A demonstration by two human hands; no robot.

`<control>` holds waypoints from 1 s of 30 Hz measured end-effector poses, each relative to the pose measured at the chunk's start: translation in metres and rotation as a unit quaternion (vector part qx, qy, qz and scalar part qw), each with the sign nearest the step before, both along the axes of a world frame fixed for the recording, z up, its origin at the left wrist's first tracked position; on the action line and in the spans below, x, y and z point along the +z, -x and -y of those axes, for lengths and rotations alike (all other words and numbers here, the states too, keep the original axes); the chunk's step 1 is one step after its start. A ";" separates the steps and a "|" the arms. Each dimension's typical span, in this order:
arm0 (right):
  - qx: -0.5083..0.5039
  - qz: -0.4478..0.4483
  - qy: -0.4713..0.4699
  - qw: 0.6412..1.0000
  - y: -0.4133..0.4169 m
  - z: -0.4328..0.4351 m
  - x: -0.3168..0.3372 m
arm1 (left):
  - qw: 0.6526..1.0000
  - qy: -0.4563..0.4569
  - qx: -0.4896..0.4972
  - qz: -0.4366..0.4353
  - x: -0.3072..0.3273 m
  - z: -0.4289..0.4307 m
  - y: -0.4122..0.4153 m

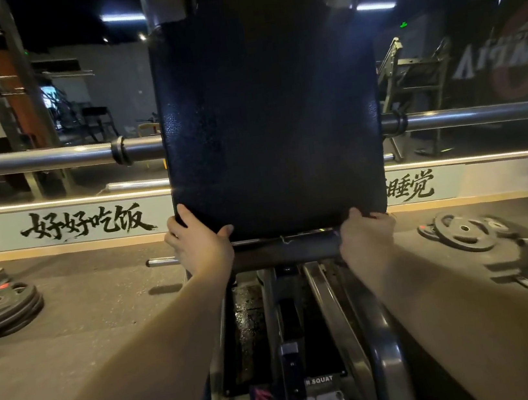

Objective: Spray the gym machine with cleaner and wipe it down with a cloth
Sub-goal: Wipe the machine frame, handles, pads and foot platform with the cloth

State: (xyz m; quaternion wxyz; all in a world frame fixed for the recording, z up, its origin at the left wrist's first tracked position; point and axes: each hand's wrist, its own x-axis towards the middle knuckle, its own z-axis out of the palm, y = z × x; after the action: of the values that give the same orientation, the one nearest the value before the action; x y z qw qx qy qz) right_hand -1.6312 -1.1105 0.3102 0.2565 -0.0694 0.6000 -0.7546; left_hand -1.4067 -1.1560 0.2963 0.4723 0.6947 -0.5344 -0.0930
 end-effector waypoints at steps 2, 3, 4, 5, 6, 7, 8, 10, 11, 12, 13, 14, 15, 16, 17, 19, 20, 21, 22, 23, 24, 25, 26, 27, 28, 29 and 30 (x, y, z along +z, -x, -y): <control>-0.012 0.022 -0.006 1.000 -0.028 0.005 -0.003 | 1.000 0.008 -0.006 -0.003 -0.001 -0.001 -0.003; 0.014 -0.026 -0.059 0.998 -0.048 0.010 -0.003 | 1.000 0.012 -0.009 -0.009 -0.002 0.000 -0.006; 0.036 -0.089 -0.103 0.990 -0.073 0.016 -0.004 | 1.000 0.019 -0.012 -0.017 -0.003 -0.001 -0.010; 0.065 -0.123 -0.111 0.984 -0.095 0.021 -0.007 | 0.999 0.029 -0.016 -0.027 -0.002 0.000 -0.014; 0.088 -0.135 -0.104 0.981 -0.119 0.024 -0.006 | 0.998 0.041 -0.023 -0.038 -0.003 0.003 -0.021; 0.107 -0.152 -0.095 0.978 -0.137 0.026 -0.005 | 0.997 0.053 -0.034 -0.047 -0.003 0.006 -0.028; 0.138 -0.175 -0.096 0.970 -0.153 0.028 -0.007 | 0.996 0.063 -0.046 -0.050 -0.004 0.010 -0.036; 0.183 -0.218 -0.086 0.955 -0.173 0.034 -0.008 | 0.994 0.072 -0.067 -0.046 -0.005 0.013 -0.048; 0.199 -0.237 -0.074 0.948 -0.178 0.036 -0.007 | 0.994 0.072 -0.072 -0.044 -0.004 0.013 -0.050; 0.213 -0.261 -0.061 0.940 -0.178 0.036 -0.007 | 0.994 0.071 -0.073 -0.039 -0.003 0.012 -0.050; 0.219 -0.284 -0.051 0.932 -0.172 0.036 -0.006 | 0.994 0.071 -0.070 -0.034 -0.002 0.011 -0.047; 0.218 -0.307 -0.048 0.925 -0.162 0.037 -0.004 | 0.995 0.069 -0.063 -0.027 0.000 0.008 -0.042; 0.203 -0.331 -0.047 0.920 -0.149 0.037 -0.002 | 0.996 0.067 -0.056 -0.019 0.002 0.005 -0.036; 0.186 -0.346 -0.042 0.919 -0.131 0.037 0.001 | 0.997 0.063 -0.048 -0.007 0.003 0.003 -0.030; 0.162 -0.358 -0.037 0.919 -0.111 0.038 0.004 | 0.997 0.059 -0.040 0.006 0.004 0.002 -0.024; 0.105 -0.364 -0.040 0.925 -0.065 0.037 0.010 | 0.997 0.056 -0.033 0.030 0.005 0.001 -0.015; 0.074 -0.359 -0.045 0.929 -0.043 0.036 0.012 | 0.997 0.055 -0.033 0.045 0.006 0.001 -0.012; 0.046 -0.348 -0.049 0.935 -0.025 0.035 0.013 | 0.996 0.052 -0.034 0.060 0.006 0.001 -0.010; 0.021 -0.333 -0.050 0.941 -0.014 0.035 0.012 | 0.995 0.049 -0.033 0.076 0.007 0.002 -0.009; 0.007 -0.322 -0.050 0.945 -0.013 0.036 0.010 | 0.994 0.047 -0.032 0.088 0.008 0.002 -0.009; 0.007 -0.327 -0.051 0.944 -0.023 0.037 0.008 | 0.994 0.047 -0.031 0.096 0.009 0.002 -0.009; 0.022 -0.353 -0.046 0.934 -0.042 0.039 0.003 | 0.993 0.050 -0.032 0.099 0.010 0.003 -0.010; 0.043 -0.393 -0.036 0.918 -0.065 0.040 -0.003 | 0.993 0.053 -0.034 0.099 0.010 0.003 -0.010; 0.067 -0.434 -0.025 0.898 -0.088 0.041 -0.010 | 0.993 0.055 -0.036 0.099 0.011 0.003 -0.011; 0.091 -0.471 -0.014 0.877 -0.103 0.041 -0.017 | 0.993 0.057 -0.037 0.099 0.011 0.003 -0.011; 0.119 -0.498 -0.013 0.859 -0.108 0.040 -0.022 | 0.992 0.060 -0.039 0.102 0.010 0.002 -0.010; 0.144 -0.523 -0.010 0.840 -0.103 0.038 -0.024 | 0.991 0.064 -0.039 0.110 0.008 0.001 -0.008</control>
State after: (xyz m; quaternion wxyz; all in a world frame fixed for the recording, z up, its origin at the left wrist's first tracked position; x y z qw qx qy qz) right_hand -1.5284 -1.1485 0.2867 0.0112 -0.5368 0.6358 -0.5545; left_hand -1.3984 -1.1574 0.3039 0.4501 0.6475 -0.6150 0.0005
